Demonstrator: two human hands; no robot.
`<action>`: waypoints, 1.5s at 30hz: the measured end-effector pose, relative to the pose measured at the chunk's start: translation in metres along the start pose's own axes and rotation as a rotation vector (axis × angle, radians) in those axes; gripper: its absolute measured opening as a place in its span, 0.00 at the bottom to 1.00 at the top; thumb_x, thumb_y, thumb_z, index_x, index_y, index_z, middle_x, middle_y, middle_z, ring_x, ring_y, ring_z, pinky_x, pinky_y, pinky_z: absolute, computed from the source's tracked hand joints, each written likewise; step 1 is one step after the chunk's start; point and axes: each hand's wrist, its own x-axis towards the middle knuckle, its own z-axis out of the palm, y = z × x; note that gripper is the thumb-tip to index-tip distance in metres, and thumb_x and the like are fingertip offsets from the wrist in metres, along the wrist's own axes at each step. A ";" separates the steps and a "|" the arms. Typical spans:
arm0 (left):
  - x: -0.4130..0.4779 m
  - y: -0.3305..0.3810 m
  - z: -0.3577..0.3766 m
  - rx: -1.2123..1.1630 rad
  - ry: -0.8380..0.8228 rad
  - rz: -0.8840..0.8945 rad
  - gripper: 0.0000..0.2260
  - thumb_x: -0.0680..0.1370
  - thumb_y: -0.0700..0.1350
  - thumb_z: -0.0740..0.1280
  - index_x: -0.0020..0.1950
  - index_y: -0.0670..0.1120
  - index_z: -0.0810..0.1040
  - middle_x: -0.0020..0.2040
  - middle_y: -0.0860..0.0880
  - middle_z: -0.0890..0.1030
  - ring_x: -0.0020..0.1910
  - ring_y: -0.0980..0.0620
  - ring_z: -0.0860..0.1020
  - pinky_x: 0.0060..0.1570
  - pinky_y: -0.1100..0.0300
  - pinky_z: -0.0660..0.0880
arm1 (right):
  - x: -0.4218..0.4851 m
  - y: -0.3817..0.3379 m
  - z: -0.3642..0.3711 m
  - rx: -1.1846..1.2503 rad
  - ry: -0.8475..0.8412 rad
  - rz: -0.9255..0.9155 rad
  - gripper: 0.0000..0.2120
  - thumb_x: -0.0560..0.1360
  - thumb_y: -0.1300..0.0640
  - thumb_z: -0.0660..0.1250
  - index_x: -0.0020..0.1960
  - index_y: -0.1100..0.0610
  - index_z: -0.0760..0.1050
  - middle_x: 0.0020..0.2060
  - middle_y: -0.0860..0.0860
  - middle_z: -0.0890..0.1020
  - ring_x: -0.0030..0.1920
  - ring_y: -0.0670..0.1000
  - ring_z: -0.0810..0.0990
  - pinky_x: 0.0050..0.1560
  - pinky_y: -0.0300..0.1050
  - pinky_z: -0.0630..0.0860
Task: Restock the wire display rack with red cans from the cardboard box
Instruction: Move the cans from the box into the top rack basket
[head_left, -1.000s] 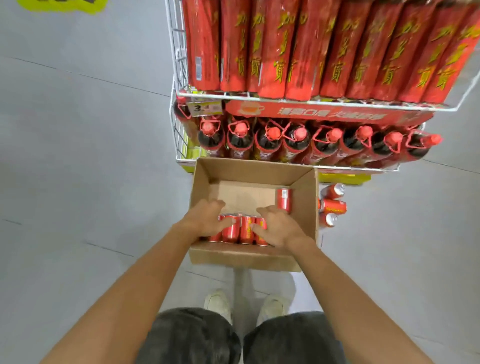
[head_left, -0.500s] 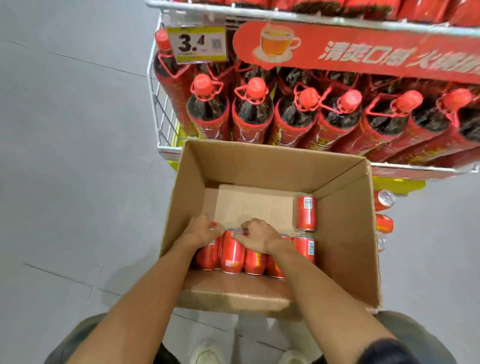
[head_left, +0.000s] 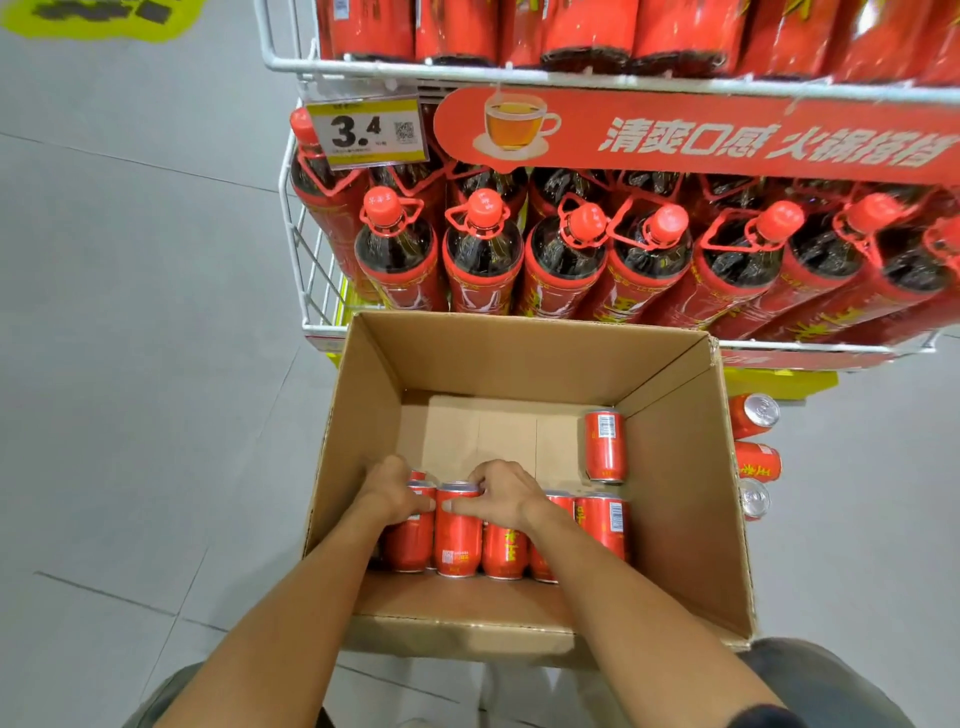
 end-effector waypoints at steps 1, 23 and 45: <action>-0.002 0.001 -0.003 -0.006 0.008 0.014 0.27 0.71 0.46 0.81 0.67 0.42 0.78 0.63 0.41 0.81 0.61 0.43 0.80 0.63 0.47 0.79 | -0.001 -0.001 -0.002 0.021 0.015 -0.010 0.26 0.66 0.34 0.78 0.50 0.56 0.83 0.50 0.52 0.83 0.52 0.55 0.82 0.53 0.51 0.81; -0.480 0.249 -0.329 -0.405 -0.052 0.471 0.26 0.69 0.43 0.83 0.63 0.37 0.79 0.58 0.37 0.82 0.58 0.37 0.83 0.58 0.38 0.81 | -0.469 -0.249 -0.341 0.740 0.444 -0.113 0.17 0.68 0.53 0.85 0.53 0.51 0.84 0.45 0.43 0.87 0.49 0.37 0.85 0.49 0.29 0.78; -0.720 0.531 -0.498 -0.474 0.154 0.908 0.11 0.67 0.44 0.84 0.41 0.40 0.86 0.33 0.51 0.85 0.32 0.59 0.82 0.33 0.67 0.75 | -0.686 -0.359 -0.681 0.673 0.739 -0.537 0.17 0.66 0.42 0.83 0.47 0.53 0.88 0.42 0.49 0.89 0.45 0.48 0.89 0.48 0.47 0.84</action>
